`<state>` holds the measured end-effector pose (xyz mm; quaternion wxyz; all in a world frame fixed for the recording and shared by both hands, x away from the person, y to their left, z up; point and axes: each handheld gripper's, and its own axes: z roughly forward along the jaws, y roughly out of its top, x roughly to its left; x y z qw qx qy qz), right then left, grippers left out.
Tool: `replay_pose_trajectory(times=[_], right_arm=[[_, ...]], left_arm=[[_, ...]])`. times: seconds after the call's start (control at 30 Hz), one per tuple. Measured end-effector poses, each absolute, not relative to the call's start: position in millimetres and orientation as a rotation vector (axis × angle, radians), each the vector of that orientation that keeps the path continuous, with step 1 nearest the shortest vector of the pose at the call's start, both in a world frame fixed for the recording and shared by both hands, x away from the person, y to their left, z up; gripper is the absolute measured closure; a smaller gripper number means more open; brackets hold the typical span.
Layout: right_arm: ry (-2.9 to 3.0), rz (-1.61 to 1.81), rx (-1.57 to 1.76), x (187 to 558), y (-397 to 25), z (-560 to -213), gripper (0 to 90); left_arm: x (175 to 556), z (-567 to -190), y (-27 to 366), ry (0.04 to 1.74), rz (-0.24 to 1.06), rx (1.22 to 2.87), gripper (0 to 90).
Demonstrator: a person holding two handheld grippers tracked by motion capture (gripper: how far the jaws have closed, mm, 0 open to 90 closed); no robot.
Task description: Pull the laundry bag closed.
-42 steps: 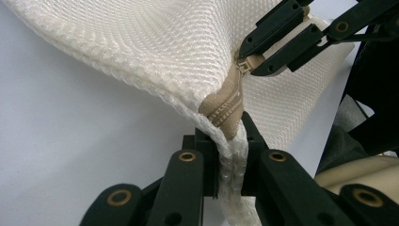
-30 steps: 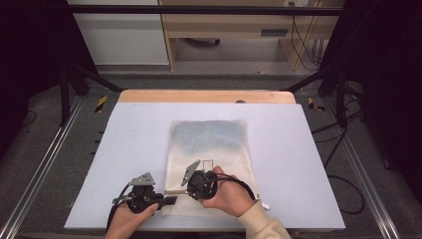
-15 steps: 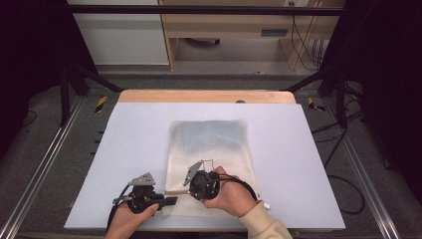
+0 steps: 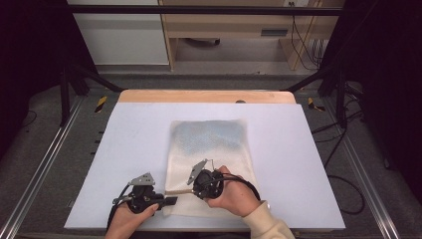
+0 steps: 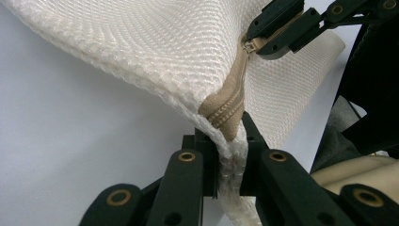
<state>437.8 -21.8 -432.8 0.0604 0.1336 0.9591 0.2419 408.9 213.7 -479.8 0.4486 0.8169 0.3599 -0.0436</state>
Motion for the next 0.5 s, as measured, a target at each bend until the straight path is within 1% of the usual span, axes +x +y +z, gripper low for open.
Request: replay_pose_trajectory(times=[0.5], right_arm=[[2.896, 0.728, 0.436, 438.5, -29.0, -434.0, 82.0]], left_arm=[[408.7, -480.1, 213.1, 0.888, -0.11, 2.024, 82.4]])
